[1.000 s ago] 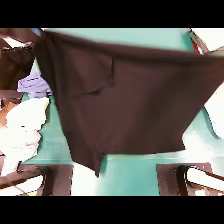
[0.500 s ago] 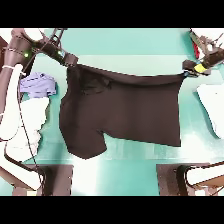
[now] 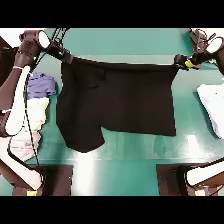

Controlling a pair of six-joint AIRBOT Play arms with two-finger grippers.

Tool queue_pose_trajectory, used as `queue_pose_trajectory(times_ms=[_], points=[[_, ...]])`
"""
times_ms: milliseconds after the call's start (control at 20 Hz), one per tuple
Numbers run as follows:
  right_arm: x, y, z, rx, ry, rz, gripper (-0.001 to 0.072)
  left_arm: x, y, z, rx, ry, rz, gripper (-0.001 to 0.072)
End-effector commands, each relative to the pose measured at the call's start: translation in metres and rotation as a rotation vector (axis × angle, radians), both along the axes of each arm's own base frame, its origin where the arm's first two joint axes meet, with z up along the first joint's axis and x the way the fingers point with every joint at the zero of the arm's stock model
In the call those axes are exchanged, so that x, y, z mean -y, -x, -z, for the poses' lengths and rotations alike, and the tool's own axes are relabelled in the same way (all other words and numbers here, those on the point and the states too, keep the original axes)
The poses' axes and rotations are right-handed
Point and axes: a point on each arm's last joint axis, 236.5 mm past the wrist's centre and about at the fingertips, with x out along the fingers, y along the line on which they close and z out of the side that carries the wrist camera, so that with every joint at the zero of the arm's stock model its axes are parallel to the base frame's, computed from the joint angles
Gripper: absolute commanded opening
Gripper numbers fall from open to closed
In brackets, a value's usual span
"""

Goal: Fold the shirts.

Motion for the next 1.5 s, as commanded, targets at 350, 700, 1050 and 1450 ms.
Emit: queue_pose_trajectory(times_ms=[350,700,1050,1450], points=[[-0.04,0.075,0.07,-0.33,0.068,-0.157,0.0015,-0.023,0.103,0.086,-0.496,-0.12,0.023,0.0024],[-0.035,0.086,0.064,-0.377,0.06,-0.164,0.0406,-0.027,0.12,0.095,-0.579,-0.064,-0.155,0.0545],[-0.044,0.122,0.018,-0.389,-0.17,-0.231,0.0406,-0.032,0.157,0.033,-0.54,-0.013,-0.246,0.0545],[-0.006,0.193,0.049,-0.46,-0.208,-0.084,0.0488,-0.046,0.253,0.044,-0.501,0.042,-0.339,0.0545]])
